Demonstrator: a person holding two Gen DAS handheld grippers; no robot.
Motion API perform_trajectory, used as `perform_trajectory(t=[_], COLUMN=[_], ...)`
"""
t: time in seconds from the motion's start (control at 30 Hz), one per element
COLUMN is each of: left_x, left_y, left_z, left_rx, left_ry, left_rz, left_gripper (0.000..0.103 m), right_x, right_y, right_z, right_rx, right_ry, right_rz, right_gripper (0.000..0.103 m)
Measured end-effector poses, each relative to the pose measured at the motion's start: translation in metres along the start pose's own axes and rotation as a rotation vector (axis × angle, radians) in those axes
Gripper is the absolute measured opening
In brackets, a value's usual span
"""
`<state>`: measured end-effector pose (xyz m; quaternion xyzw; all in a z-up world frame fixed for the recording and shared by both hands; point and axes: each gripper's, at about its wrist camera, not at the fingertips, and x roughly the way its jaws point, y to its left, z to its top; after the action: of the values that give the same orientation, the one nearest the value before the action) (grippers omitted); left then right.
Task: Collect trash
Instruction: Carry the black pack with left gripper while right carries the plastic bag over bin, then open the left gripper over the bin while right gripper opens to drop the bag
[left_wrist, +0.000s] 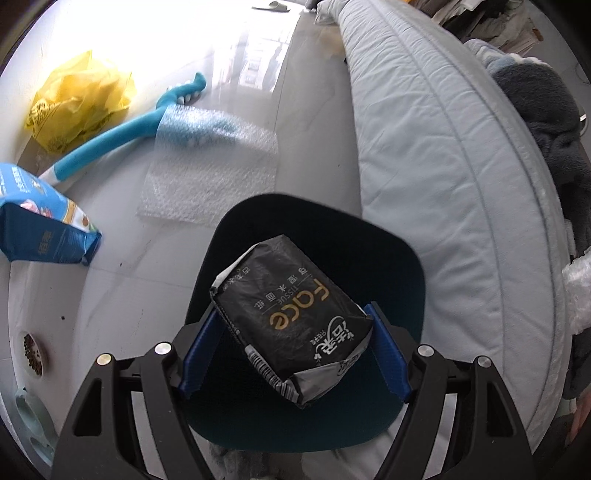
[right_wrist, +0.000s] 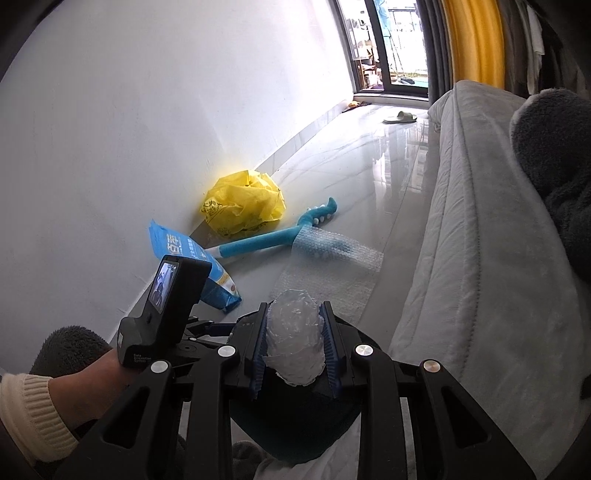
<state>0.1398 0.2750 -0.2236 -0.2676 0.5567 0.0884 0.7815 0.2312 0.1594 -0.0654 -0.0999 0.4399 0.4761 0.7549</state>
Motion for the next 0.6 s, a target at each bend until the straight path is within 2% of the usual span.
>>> perform_trajectory(t=[0.23,0.37,0.6], left_x=[0.011,0.009,-0.017], left_y=[0.024,0.03,0.027], left_z=[-0.005,-0.008,-0.008], left_rx=[-0.041,-0.046,-0.006], left_ry=[0.084,0.115,0.073], left_rz=[-0.006,-0.03,-0.043], left_gripper=[0.08,0.087,0.09], right_x=[0.027,0.042,0.074], right_y=[0.005,0.008,0.01], right_z=[-0.003,-0.004,-0.012], right_rx=[-0.001,-0.005,0.019], right_ry=[0.067,0.102,0.182], right_rz=[0.011,0.003,-0.006], right_gripper=[0.027,0.027,0.027])
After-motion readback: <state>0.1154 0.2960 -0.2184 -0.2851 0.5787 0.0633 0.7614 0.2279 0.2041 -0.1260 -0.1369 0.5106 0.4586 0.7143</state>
